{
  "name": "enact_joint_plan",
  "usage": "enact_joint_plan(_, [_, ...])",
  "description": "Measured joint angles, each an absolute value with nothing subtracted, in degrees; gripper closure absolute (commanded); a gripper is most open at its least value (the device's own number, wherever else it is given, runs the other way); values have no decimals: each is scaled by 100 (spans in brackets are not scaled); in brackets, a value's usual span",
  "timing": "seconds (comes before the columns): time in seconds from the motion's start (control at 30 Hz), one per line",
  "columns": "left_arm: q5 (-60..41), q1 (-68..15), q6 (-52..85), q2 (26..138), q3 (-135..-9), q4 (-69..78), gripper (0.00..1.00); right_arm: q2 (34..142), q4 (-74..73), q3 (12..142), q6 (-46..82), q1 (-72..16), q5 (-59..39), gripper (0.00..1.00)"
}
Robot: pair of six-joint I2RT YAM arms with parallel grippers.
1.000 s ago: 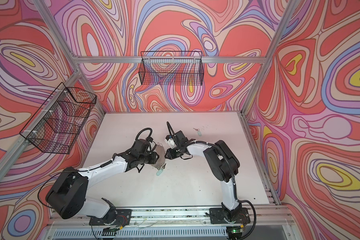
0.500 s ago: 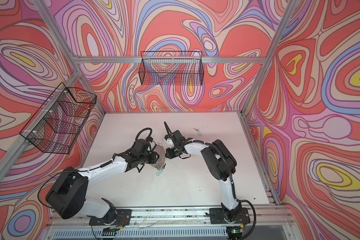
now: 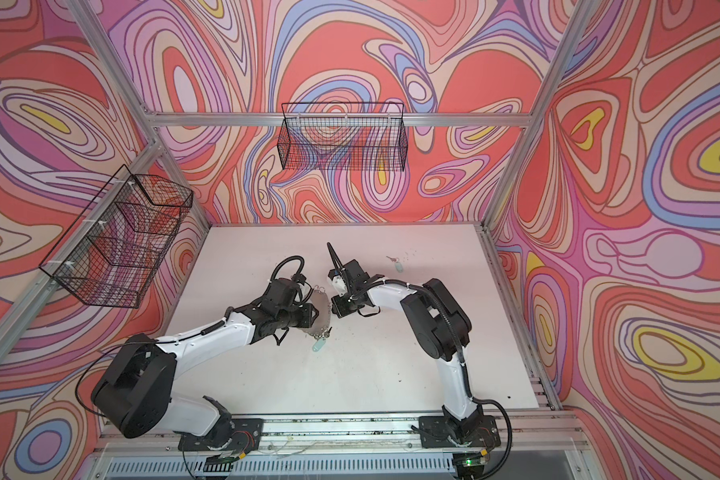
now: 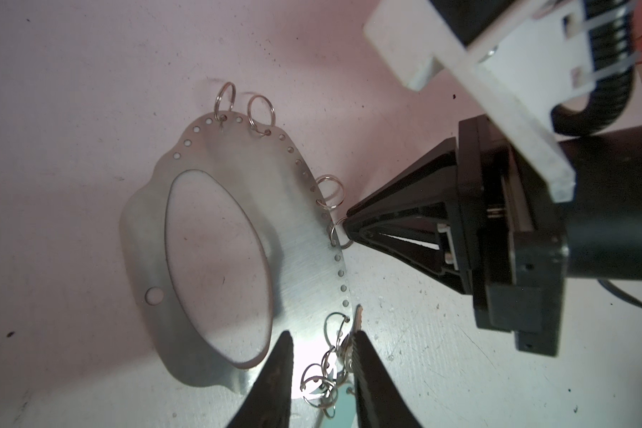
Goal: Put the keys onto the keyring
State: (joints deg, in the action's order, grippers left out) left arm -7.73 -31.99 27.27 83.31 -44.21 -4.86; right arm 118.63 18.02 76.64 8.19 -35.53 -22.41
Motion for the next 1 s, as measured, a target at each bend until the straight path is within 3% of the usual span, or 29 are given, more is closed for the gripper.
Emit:
enact_joint_plan(0.43, [-827, -3199, 2799, 8106, -4421, -486, 69, 11679, 1481, 7354, 849, -3570, -2401, 100])
enact_joint_plan(1.0, [-875, -3190, 3140, 6834, -4307, -489, 69, 10018, -242, 5677, 1321, -3570, -2663, 100])
